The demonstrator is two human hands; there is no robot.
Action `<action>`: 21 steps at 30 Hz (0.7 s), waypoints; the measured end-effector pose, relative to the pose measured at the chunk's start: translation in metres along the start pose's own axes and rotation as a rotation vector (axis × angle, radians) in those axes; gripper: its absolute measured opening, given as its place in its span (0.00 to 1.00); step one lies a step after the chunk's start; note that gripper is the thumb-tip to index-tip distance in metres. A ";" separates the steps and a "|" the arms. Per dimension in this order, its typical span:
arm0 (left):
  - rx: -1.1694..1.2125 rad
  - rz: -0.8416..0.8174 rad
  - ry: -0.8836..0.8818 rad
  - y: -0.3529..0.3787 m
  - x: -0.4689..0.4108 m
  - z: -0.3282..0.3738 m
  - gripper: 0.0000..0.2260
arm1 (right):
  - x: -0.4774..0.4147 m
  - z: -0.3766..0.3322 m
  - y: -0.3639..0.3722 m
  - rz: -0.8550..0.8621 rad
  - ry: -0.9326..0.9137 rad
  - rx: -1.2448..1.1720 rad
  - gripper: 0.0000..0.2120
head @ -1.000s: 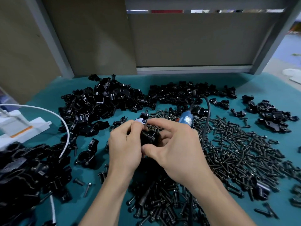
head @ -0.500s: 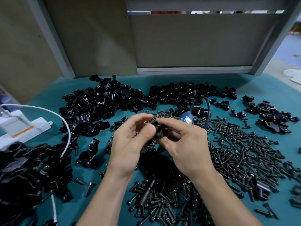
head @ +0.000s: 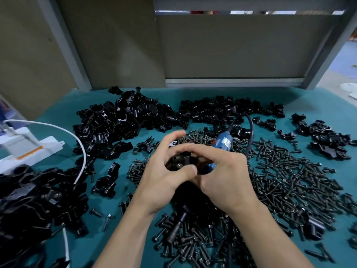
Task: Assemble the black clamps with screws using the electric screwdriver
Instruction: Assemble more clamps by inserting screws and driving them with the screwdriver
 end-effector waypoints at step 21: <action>-0.447 0.348 -0.029 -0.011 -0.004 0.011 0.20 | 0.004 0.011 0.017 -0.159 0.405 -0.186 0.11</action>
Point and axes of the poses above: each hand's wrist, its own x-axis away from the middle knuckle, its own y-axis out of the palm, z = x × y, the point moved 8 cm from there along -x, towards the middle knuckle, and after that the axes turned 10 degrees about -y, right-handed, at the moved point
